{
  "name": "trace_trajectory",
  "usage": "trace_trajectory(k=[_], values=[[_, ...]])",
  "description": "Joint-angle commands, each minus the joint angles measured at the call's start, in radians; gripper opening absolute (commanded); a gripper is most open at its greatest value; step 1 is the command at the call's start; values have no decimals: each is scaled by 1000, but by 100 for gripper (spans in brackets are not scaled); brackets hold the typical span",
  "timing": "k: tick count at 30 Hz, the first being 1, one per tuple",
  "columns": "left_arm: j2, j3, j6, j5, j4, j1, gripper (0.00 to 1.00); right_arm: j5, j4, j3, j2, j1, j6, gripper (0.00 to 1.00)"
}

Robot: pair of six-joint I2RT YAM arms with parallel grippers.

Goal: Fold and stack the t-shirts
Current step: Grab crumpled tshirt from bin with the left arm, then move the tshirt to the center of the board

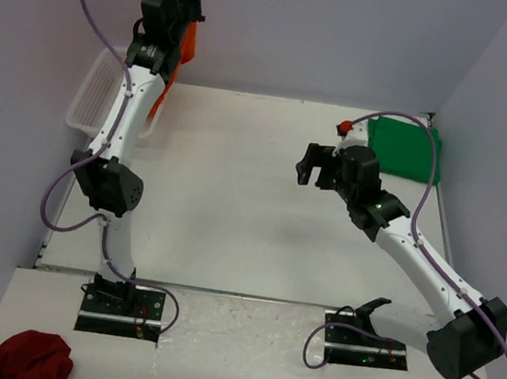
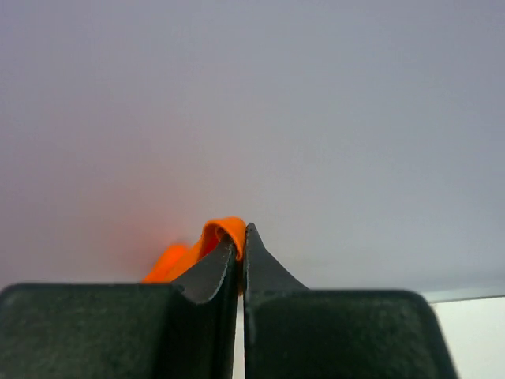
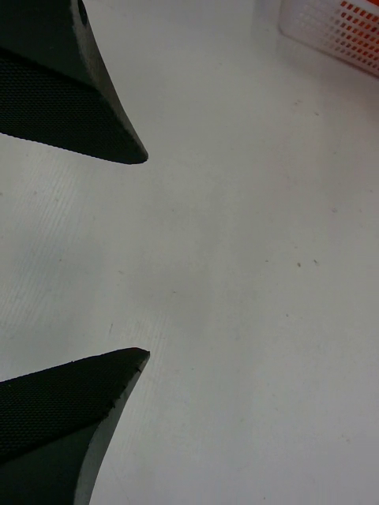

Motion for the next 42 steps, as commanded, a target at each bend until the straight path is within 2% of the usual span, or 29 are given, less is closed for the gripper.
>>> trace_trajectory(k=[1, 3, 6, 9, 13, 15, 18, 21, 26, 29, 30, 33, 35, 38, 39, 42], values=[[-125, 164, 124, 144, -39, -96, 0, 79, 43, 9, -2, 6, 40, 99], [-241, 147, 96, 203, -58, -135, 0, 146, 36, 10, -8, 8, 67, 99], [-335, 101, 79, 221, -85, -213, 0, 250, 16, 18, -23, 7, 86, 99], [-472, -26, 61, 203, -93, -305, 0, 334, -18, 23, -66, 7, 109, 99], [-625, -193, -25, 215, -96, -350, 0, 303, -23, 18, -132, 8, 101, 99], [-642, -197, -54, 236, -96, -366, 0, 288, -18, 18, -141, 11, 92, 99], [-595, -62, -117, 282, -209, -368, 0, 278, -43, 32, -135, 11, 95, 99], [-581, -83, -140, 304, -271, -368, 0, 239, -43, 23, -144, 20, 91, 99], [-615, -393, -138, 122, -262, -363, 0, 136, -63, 21, -143, 29, 63, 98], [-560, -567, -207, 82, -242, -336, 0, 67, -78, -2, -141, 38, 84, 97], [-546, -685, -227, 79, -218, -333, 0, 58, -74, -17, -146, 43, 97, 96], [-466, -828, -260, 7, -132, -325, 0, -7, -66, -75, -157, 58, 101, 96], [-388, -824, -258, -17, -105, -286, 0, -27, -72, -103, -149, 76, 100, 93], [-268, -710, -255, 39, -128, -206, 0, -106, -90, -131, -131, 95, 109, 87], [-209, -624, -247, 49, -144, -195, 0, -169, -75, -160, -123, 99, 121, 85], [-141, -507, -235, 74, -194, -176, 0, -264, 7, -239, -94, 136, 161, 85]])
